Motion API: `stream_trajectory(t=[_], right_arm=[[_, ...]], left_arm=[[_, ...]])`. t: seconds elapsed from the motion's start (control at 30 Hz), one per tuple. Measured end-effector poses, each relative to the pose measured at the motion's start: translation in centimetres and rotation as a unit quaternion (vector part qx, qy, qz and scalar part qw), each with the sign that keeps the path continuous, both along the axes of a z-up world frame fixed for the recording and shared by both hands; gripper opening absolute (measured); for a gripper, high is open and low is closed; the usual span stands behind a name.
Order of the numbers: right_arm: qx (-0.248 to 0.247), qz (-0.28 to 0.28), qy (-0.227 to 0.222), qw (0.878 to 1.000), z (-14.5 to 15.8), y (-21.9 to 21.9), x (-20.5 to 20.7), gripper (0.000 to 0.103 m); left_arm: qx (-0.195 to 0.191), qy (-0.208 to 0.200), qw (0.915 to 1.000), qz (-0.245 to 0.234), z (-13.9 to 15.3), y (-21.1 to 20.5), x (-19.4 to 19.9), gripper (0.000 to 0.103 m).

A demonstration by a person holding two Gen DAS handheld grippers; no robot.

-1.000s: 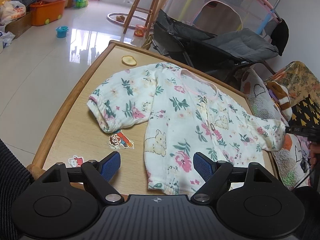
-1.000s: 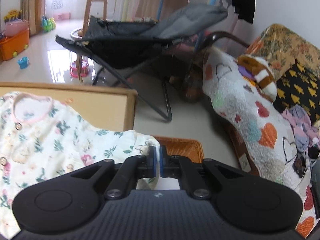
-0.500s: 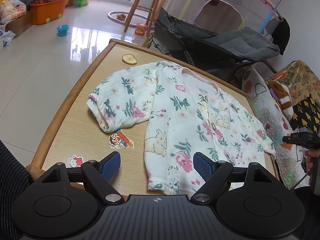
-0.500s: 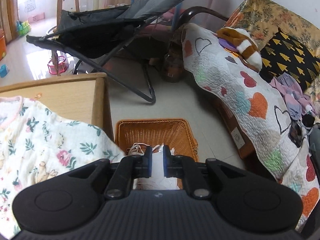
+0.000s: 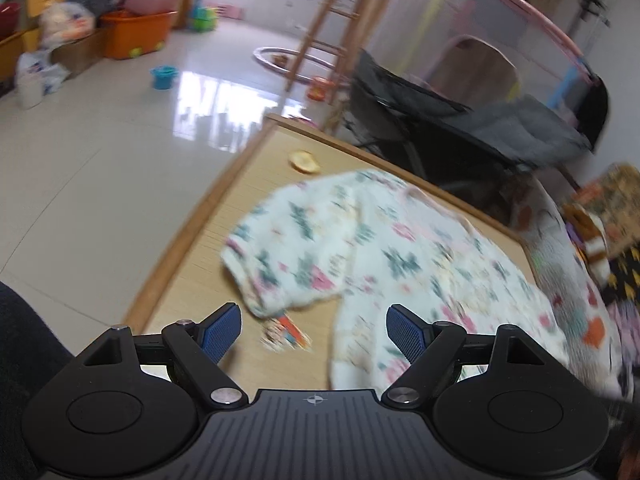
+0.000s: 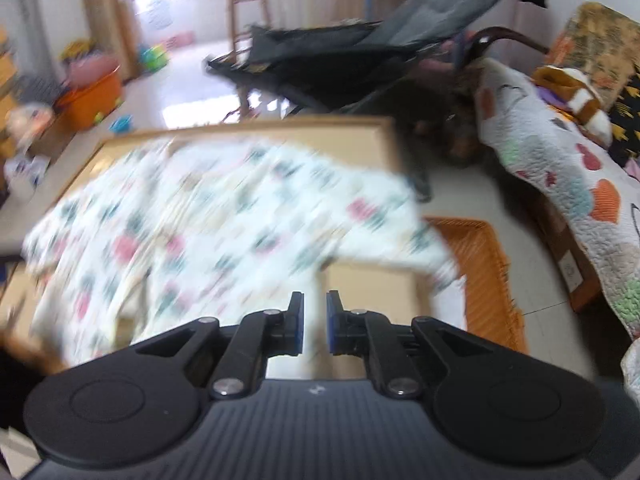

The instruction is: Fold clothes

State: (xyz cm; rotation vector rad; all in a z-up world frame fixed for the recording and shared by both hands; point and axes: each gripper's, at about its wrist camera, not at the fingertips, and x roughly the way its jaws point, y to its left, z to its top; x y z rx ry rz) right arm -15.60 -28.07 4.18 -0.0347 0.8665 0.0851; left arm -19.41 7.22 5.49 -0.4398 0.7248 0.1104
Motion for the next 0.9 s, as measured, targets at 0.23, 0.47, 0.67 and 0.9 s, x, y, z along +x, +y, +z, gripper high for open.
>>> stream_trajectory(t=[0.23,0.47,0.67,0.9], right_arm=[[-0.013,0.015,0.003,1.000,0.1,1.4,0.1,0.011],[-0.030,0.010,0.028,0.999,-1.4,1.2,0.3,0.011],[-0.046,0.013,0.035,0.998,-1.6,1.7,0.3,0.011],[-0.056,0.025,0.040,0.997,-1.7,2.2,0.4,0.011]], left_arm=[[-0.019,-0.003,0.9981,0.058,-0.1,3.1,1.6,0.081],[-0.027,0.003,0.9963,0.081,-0.9,4.5,3.3,0.078],[-0.064,0.002,0.9940,0.089,-1.9,4.9,4.8,0.059],[-0.095,0.001,0.9903,0.101,-3.4,4.9,6.3,0.021]])
